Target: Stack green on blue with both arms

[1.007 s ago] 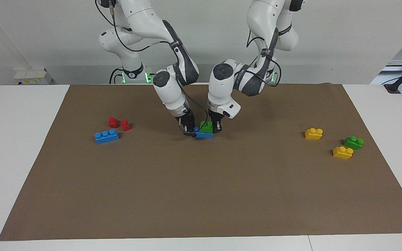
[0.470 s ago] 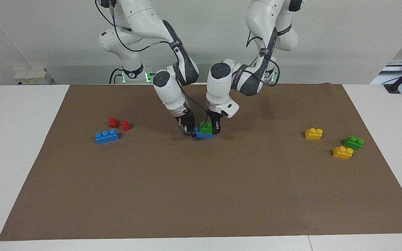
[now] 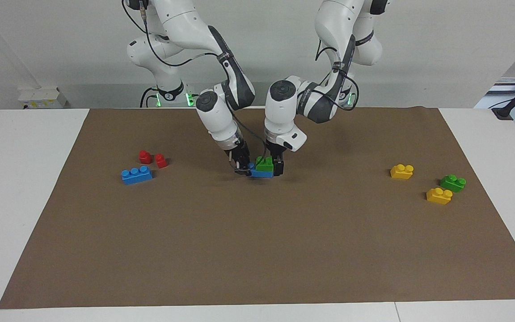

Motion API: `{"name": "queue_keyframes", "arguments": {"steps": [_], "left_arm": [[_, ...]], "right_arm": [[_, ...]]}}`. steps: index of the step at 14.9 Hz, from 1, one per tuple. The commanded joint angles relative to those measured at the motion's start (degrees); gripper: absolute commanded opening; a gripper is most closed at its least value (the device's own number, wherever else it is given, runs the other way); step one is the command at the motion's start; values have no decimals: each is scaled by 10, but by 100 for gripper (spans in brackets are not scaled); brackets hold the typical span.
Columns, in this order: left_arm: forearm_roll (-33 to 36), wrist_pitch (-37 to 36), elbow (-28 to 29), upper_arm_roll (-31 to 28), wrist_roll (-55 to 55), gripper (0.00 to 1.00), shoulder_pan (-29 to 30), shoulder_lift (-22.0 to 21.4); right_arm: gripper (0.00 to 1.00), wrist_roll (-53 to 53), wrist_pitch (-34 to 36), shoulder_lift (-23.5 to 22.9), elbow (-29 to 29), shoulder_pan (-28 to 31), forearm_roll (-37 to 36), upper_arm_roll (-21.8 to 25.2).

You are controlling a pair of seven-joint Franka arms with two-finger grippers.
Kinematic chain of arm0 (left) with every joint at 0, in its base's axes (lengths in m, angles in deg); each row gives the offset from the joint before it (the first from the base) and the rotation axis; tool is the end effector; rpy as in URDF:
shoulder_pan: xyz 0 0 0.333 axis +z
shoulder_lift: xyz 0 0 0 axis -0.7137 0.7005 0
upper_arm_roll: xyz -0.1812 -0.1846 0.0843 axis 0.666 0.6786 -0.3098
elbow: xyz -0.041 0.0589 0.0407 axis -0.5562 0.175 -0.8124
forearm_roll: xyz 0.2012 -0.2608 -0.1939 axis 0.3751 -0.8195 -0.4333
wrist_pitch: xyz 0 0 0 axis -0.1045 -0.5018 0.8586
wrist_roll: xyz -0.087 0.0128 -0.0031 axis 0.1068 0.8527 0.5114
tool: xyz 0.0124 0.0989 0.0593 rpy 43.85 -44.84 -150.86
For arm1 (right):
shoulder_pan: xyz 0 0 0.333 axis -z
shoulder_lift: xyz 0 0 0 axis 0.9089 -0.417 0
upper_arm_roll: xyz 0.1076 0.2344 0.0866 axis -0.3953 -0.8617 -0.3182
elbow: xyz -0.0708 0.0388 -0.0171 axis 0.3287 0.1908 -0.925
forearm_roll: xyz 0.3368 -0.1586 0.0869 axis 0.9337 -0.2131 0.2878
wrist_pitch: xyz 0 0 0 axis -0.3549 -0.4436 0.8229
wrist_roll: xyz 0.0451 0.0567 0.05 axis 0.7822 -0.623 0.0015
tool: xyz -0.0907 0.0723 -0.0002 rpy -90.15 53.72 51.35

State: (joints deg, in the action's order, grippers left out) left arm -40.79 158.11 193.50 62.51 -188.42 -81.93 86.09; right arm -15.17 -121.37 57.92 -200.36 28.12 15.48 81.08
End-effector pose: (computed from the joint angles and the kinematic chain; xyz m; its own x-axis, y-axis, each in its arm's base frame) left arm 0.4483 -0.3761 0.3025 0.0134 0.9998 -0.0116 0.9990 -0.0129 0.0424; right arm 0.4690 0.2959 0.2481 -0.0888 -0.9357 -0.3415 -0.9925 0.1122 -0.0494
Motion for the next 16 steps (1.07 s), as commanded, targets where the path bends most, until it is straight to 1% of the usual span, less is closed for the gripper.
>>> {"name": "queue_keyframes", "arguments": {"steps": [1, 2, 3, 4, 5, 6, 7, 8, 10, 11, 16], "left_arm": [[10, -3, 4, -6, 34, 100, 25, -17], [10, -8, 4, -6, 56, 100, 36, -18], [10, -14, 2, -6, 86, 100, 53, -23], [10, -19, 2, -6, 112, 100, 70, -27], [10, -23, 1, -6, 133, 100, 89, -31], [9, -26, 0, -5, 152, 100, 105, -34], [10, -27, -1, -6, 173, 100, 120, -37], [9, -27, -2, -6, 195, 100, 134, -37], [10, -37, -3, -6, 237, 100, 159, -37], [9, -44, -7, -6, 278, 100, 173, -37], [9, -86, -36, -6, 483, 100, 240, -45]], "right_arm": [[13, 16, -10, 3, -9, -1, 9, 0], [17, 17, -9, 3, -9, 1, 10, 0], [24, 17, -9, 3, -9, 1, 10, 0], [55, 17, -8, 3, -8, 3, 11, 0], [78, 16, -5, 3, -7, 5, 13, 0], [93, 17, -5, 3, -7, 6, 13, 0], [96, 17, -4, 3, -7, 8, 13, 0], [97, 17, -4, 3, -7, 9, 13, 0], [98, 19, -2, 3, -7, 13, 13, 0], [98, 25, 1, 3, -6, 18, 13, 0], [98, 143, 61, 9, -5, 80, 13, 0]]}}
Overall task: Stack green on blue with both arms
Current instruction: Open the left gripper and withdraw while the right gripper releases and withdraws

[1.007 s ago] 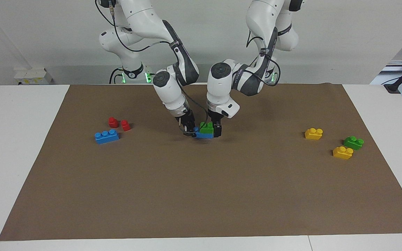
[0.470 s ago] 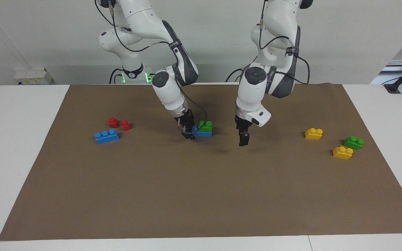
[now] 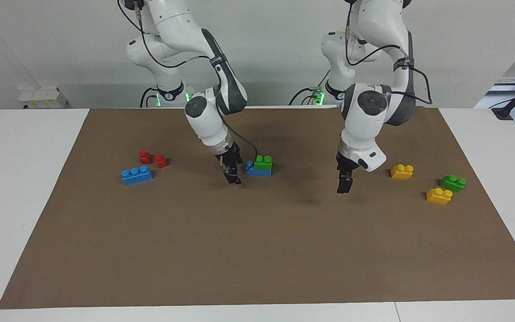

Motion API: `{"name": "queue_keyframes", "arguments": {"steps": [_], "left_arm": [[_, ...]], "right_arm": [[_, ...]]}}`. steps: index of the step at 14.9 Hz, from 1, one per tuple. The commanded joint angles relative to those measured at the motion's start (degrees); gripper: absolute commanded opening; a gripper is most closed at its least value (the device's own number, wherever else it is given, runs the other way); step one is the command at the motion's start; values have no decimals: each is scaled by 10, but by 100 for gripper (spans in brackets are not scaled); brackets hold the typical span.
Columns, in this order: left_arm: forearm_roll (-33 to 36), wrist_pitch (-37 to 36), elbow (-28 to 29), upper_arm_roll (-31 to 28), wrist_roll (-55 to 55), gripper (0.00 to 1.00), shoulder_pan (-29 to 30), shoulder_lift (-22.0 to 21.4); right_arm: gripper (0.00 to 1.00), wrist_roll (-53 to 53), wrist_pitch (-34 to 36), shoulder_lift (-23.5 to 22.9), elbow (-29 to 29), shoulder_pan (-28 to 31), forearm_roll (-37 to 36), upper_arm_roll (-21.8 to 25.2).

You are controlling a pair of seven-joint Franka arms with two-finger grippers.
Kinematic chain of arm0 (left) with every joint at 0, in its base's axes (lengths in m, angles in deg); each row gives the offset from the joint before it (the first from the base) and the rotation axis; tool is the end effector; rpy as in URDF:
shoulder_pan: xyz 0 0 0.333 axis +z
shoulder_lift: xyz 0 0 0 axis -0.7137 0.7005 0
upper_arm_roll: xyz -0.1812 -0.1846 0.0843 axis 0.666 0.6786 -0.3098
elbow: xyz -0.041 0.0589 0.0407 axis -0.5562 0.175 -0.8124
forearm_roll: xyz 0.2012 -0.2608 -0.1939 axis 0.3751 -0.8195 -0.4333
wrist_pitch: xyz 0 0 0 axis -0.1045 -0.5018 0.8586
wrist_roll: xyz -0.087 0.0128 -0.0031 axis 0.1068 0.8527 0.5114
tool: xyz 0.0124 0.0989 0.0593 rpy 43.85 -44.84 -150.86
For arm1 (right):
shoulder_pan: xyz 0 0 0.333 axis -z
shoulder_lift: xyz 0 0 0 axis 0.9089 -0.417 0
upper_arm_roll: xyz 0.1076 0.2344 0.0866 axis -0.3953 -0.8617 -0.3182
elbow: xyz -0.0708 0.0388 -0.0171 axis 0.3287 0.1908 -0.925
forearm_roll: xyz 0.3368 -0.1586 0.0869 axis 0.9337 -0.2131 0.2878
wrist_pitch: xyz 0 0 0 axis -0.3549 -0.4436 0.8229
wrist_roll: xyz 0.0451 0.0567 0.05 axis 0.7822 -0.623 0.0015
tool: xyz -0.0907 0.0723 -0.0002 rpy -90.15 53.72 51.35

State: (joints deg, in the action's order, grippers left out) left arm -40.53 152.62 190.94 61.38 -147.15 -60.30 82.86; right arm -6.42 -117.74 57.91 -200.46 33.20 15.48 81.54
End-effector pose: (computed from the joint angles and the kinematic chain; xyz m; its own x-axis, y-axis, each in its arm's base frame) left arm 0.5602 -0.1730 0.3464 0.3293 0.9437 0.0331 0.9428 -0.3305 0.0440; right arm 0.4880 0.2505 0.2414 -0.0285 -0.9461 -0.3227 -0.9982 0.0440 -0.0407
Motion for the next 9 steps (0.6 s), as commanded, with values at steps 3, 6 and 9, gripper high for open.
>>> {"name": "queue_keyframes", "arguments": {"steps": [3, 6, 9], "left_arm": [[6, -66, -12, 4, 223, 100, 52, -34], [6, -109, -18, 4, 377, 100, 83, -55], [6, -135, -34, 4, 516, 100, 112, -65]], "right_arm": [[98, 153, 73, 13, 2, 76, 13, -3], [98, 275, 153, 22, 32, 135, 7, -2], [100, 455, 209, 34, 46, 173, -28, 4]]}}
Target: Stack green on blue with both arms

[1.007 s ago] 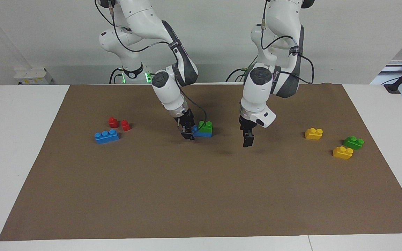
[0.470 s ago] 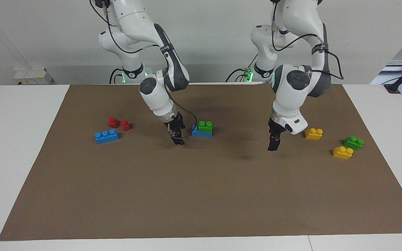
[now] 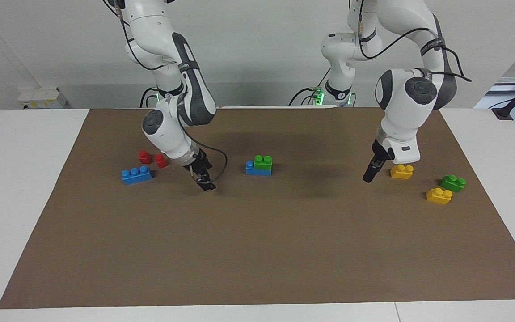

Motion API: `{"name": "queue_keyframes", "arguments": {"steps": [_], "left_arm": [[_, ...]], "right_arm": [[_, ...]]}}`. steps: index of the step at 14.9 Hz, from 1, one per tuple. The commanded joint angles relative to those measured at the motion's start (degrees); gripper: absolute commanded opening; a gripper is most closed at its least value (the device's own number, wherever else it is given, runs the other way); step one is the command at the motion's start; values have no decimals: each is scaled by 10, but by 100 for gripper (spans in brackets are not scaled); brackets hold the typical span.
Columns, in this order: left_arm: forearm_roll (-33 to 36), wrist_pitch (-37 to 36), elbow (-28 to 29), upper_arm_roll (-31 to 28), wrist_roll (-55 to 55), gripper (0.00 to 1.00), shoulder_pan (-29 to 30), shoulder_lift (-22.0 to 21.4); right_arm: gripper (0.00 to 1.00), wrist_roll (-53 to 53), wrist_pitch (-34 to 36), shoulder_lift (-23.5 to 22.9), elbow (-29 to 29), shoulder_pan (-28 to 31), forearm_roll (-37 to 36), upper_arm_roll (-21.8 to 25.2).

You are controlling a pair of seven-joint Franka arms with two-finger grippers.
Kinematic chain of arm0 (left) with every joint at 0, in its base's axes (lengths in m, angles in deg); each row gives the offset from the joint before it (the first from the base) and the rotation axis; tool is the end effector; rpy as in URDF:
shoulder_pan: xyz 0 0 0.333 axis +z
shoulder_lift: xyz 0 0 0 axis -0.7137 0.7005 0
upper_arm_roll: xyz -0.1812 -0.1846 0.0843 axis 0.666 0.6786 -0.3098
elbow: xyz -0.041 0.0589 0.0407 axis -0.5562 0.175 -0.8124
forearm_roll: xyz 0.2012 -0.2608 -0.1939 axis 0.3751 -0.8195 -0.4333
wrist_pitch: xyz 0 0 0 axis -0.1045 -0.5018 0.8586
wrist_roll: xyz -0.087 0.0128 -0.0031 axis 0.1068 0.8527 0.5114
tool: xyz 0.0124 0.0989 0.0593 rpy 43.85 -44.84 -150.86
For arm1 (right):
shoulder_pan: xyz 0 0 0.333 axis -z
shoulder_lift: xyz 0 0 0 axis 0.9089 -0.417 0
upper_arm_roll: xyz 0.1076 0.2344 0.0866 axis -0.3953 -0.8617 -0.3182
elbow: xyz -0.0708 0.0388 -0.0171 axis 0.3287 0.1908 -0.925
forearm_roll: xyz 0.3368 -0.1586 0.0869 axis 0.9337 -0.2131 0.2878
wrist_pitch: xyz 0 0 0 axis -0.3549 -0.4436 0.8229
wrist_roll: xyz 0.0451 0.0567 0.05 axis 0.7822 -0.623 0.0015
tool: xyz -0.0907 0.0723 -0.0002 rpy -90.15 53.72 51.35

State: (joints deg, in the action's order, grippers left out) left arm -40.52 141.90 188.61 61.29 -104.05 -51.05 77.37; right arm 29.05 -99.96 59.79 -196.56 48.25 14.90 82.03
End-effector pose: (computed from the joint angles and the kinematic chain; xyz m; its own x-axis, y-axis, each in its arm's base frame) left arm 0.5646 -0.0764 0.4036 0.7954 0.6056 0.0251 0.6061 -0.7947 -0.0327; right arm 0.5272 0.1322 0.2625 0.3654 -0.8552 -0.3675 -0.9277 -0.3671 -0.0679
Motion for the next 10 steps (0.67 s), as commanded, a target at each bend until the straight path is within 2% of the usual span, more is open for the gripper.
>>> {"name": "queue_keyframes", "arguments": {"steps": [1, 3, 6, 10], "left_arm": [[6, -39, -14, 4, 137, 100, 28, -17], [6, -57, -13, 4, 231, 100, 43, -35], [6, -82, -12, 3, 357, 100, 69, -64], [1, -122, -19, 7, 385, 100, 73, -98]], "right_arm": [[100, 149, 41, 24, 10, 36, -57, -1], [100, 215, 89, 39, 41, 62, -129, -3], [100, 286, 175, 42, 103, 89, -143, -1], [100, 405, 194, 74, 117, 109, -215, -2]]}}
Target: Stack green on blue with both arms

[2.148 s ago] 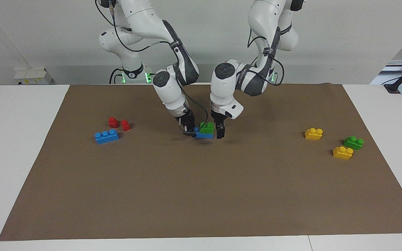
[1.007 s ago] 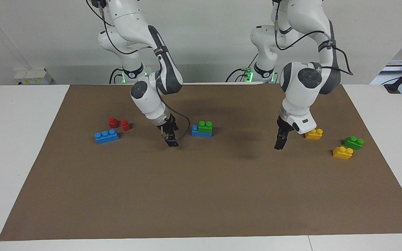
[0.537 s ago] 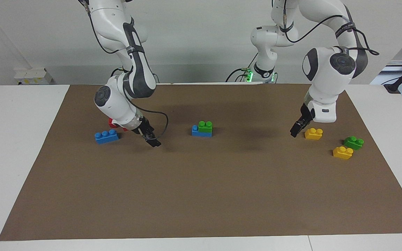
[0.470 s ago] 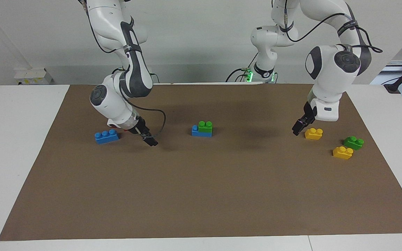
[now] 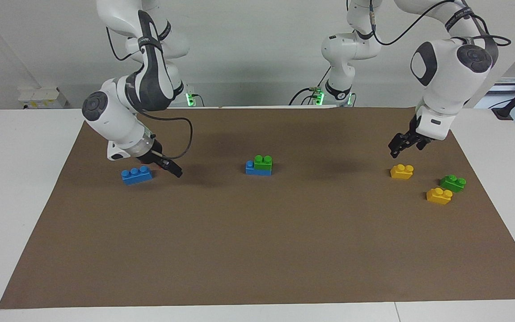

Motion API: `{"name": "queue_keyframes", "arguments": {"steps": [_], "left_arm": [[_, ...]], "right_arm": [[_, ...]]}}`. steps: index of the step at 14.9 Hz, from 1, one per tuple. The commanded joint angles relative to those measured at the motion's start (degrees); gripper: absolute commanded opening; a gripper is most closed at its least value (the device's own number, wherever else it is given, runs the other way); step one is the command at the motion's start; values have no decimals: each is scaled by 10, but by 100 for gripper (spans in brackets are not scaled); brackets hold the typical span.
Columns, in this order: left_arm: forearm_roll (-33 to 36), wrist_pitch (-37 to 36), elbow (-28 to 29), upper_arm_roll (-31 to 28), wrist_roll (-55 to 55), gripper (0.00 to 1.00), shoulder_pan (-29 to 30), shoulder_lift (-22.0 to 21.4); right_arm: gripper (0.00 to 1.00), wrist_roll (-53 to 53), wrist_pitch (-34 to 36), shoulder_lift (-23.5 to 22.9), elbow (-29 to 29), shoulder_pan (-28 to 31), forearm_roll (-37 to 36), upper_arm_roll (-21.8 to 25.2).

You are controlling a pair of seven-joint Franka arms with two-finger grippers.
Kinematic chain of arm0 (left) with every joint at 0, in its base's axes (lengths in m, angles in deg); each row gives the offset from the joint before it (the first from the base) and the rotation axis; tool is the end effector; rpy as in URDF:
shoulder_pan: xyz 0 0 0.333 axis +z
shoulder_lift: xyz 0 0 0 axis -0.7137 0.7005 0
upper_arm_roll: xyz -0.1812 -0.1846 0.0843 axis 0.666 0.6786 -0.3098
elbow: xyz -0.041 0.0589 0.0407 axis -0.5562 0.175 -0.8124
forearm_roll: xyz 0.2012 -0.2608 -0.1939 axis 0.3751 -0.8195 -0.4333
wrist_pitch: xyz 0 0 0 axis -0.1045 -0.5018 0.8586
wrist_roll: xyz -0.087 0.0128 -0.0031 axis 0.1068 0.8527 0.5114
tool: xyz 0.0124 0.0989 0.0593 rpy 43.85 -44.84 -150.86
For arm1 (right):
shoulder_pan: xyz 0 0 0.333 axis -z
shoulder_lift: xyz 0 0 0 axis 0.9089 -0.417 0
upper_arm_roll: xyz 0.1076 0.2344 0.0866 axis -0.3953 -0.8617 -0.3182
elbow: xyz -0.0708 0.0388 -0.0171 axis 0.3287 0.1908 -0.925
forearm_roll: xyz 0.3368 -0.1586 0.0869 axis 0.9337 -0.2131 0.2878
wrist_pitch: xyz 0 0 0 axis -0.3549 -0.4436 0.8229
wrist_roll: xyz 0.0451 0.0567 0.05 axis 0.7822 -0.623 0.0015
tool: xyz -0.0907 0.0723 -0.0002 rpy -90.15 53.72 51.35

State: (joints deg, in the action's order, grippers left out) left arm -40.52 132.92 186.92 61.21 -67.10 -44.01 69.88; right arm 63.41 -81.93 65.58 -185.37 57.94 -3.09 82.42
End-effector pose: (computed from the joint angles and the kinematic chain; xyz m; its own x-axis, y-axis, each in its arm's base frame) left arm 0.5422 -0.0051 0.4764 0.9905 0.1372 0.0051 0.1373 -0.9893 -0.0490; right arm 0.5565 0.0395 0.3755 0.8765 -0.4522 -0.1654 -0.4737 -0.8714 -0.1279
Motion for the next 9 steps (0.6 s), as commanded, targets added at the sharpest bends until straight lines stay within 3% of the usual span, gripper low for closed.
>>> {"name": "queue_keyframes", "arguments": {"steps": [1, 5, 9], "left_arm": [[1, -60, -17, 9, 18, 100, -1, -24], [-17, -125, -64, 13, 31, 100, -3, -24], [-17, -154, -67, 14, 32, 100, -3, -29]], "right_arm": [[100, 88, 21, 26, 10, 16, -46, -6], [100, 138, 77, 51, 45, 18, -74, -5], [100, 175, 123, 84, 55, 22, -94, -5]]}}
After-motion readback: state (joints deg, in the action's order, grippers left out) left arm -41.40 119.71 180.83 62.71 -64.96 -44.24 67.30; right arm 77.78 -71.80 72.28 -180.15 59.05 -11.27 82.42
